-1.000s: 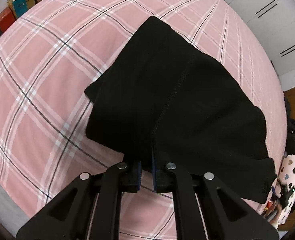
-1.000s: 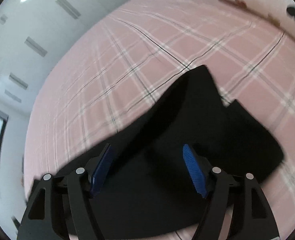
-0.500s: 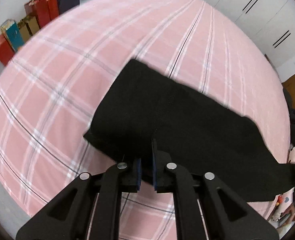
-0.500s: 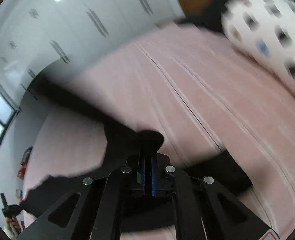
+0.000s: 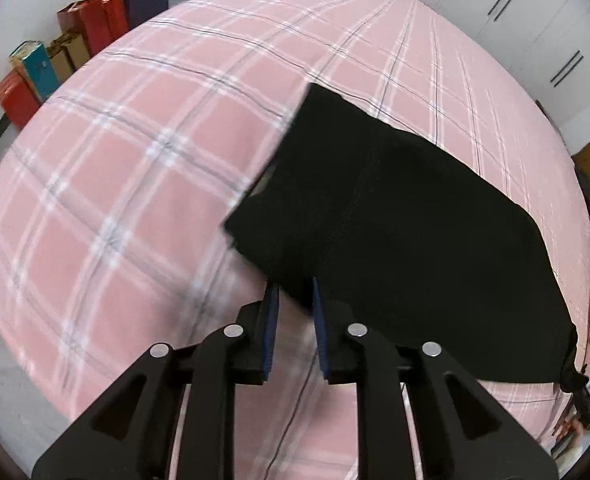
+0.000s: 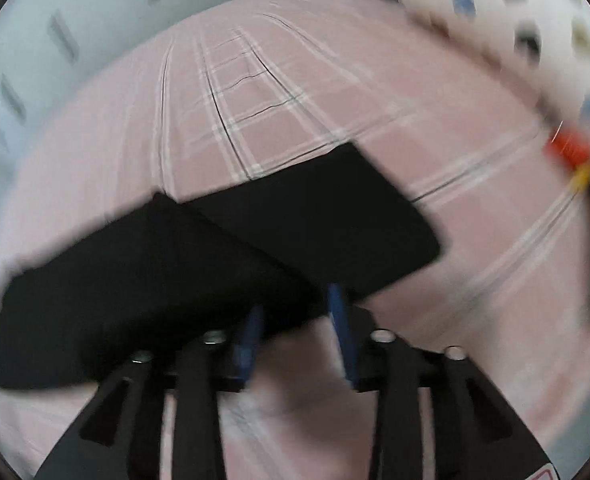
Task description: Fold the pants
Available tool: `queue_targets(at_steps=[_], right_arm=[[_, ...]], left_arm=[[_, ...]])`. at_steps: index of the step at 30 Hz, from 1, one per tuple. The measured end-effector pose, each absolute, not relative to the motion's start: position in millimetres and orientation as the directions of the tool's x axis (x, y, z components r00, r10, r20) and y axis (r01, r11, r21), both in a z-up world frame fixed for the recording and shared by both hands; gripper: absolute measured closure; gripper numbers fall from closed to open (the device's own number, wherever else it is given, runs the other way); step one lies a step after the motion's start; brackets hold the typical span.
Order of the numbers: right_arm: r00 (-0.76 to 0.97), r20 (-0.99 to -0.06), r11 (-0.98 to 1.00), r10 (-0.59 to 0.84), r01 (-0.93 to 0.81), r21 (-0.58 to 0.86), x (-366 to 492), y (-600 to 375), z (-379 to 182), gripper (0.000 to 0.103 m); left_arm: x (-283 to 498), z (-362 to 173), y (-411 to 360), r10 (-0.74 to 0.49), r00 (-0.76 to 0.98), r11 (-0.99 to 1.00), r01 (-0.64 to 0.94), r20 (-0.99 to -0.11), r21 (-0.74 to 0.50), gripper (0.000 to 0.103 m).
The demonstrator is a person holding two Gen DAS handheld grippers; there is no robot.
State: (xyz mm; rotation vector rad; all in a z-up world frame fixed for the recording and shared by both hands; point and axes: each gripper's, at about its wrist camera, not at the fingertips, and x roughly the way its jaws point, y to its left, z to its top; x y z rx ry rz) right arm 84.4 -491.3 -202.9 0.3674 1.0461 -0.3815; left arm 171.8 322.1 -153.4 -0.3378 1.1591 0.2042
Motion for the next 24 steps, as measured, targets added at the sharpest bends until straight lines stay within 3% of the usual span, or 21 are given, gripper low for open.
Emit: queue_targets(at_steps=[2,4,5,8,11,13,14,15,16,18,22,24], right_arm=[[0.434,-0.871,0.901,-0.229,0.433,-0.021,72,-480,-193,0.055],[0.447,-0.851,0.919,-0.276,0.382,-0.097,50,-469,-183,0.053],[0.468,-0.839,0.930,-0.278,0.351,-0.112,41,-465,-177,0.044],[0.579,-0.770,0.963,-0.268,0.184,-0.197,26,-427,-161,0.023],[0.617,-0.752,0.939,-0.230,-0.061,-0.338,27,-381,-169,0.021],[0.597,-0.776,0.903,-0.204,-0.191,-0.384,36,-362,-191,0.021],[0.586,-0.785,0.892,-0.203,-0.221,-0.395,41,-359,-200,0.025],[0.560,-0.806,0.889,-0.190,-0.250,-0.384,49,-358,-212,0.035],[0.529,-0.833,0.901,-0.161,-0.265,-0.342,58,-362,-219,0.094],[0.452,-0.891,0.964,-0.044,-0.216,-0.157,77,-389,-217,0.097],[0.588,-0.809,0.988,-0.012,0.133,0.083,82,-493,-159,0.096],[0.599,-0.801,0.925,-0.008,0.309,0.222,81,-559,-159,0.091]], left_arm=[[163,-142,335,0.130,0.395,0.926,-0.376,-0.909,-0.031,0.087],[160,-135,338,0.195,0.402,0.918,-0.395,-0.894,0.022,0.087],[158,-131,335,0.197,0.408,0.919,-0.394,-0.892,0.023,0.087],[157,-125,303,0.134,0.438,0.939,-0.343,-0.889,-0.028,0.086],[159,-120,261,0.063,0.457,0.956,-0.283,-0.887,-0.078,0.071],[159,-123,222,0.009,0.455,0.965,-0.236,-0.890,-0.111,0.068],[157,-126,204,-0.012,0.451,0.970,-0.212,-0.893,-0.121,0.068],[156,-130,188,-0.029,0.444,0.972,-0.196,-0.896,-0.129,0.068],[156,-135,173,-0.039,0.437,0.973,-0.187,-0.899,-0.133,0.068],[156,-141,152,-0.044,0.417,0.978,-0.165,-0.908,-0.124,0.068],[157,-138,128,-0.003,0.422,0.992,-0.114,-0.906,-0.057,0.068],[159,-140,116,0.008,0.428,0.994,-0.098,-0.904,-0.037,0.067]])
